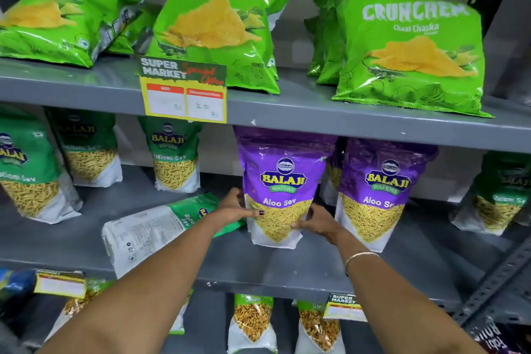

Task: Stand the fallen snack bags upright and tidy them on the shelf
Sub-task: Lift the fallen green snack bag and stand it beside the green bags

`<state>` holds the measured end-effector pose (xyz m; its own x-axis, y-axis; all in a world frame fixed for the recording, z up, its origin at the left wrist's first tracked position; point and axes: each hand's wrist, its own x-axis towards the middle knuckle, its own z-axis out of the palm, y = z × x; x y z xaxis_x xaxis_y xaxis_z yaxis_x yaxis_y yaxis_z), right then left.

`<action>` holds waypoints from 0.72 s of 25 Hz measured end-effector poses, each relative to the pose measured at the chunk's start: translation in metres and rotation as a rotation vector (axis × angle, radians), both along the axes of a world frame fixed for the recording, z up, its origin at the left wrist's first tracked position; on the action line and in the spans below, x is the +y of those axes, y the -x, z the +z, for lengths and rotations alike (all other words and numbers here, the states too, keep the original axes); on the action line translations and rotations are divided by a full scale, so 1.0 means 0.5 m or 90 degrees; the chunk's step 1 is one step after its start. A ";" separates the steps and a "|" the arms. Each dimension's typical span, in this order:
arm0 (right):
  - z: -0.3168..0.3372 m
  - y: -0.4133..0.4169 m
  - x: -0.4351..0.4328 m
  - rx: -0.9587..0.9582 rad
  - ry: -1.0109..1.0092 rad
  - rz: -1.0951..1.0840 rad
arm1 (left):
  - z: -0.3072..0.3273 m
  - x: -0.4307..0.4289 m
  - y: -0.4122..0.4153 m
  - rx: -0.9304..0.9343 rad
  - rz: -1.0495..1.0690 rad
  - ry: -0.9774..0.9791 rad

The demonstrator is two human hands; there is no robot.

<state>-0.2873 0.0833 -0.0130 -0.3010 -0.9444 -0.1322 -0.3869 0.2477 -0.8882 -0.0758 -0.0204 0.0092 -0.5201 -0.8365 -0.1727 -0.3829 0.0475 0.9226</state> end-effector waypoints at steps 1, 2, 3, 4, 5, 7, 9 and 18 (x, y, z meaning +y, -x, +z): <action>0.012 0.001 0.000 0.074 -0.069 -0.006 | 0.010 -0.010 -0.021 -0.039 0.001 0.026; 0.027 -0.005 0.004 0.126 -0.159 -0.002 | 0.019 -0.031 -0.054 -0.094 0.021 0.064; 0.036 -0.010 0.004 0.132 -0.286 0.001 | 0.015 -0.067 -0.098 -0.152 0.038 0.100; 0.042 -0.034 0.000 0.100 -0.390 -0.012 | 0.013 -0.104 -0.148 -0.210 0.043 0.119; 0.041 -0.068 -0.009 0.041 -0.451 -0.022 | 0.002 -0.147 -0.197 -0.247 0.032 0.116; 0.015 -0.150 -0.050 -0.045 -0.494 0.018 | -0.043 -0.240 -0.287 -0.304 -0.008 0.093; -0.011 -0.267 -0.098 -0.128 -0.496 0.081 | -0.048 -0.260 -0.364 -0.334 -0.037 0.068; -0.021 -0.574 -0.181 -0.553 0.011 -0.361 | -0.044 -0.263 -0.461 -0.149 -0.134 -0.162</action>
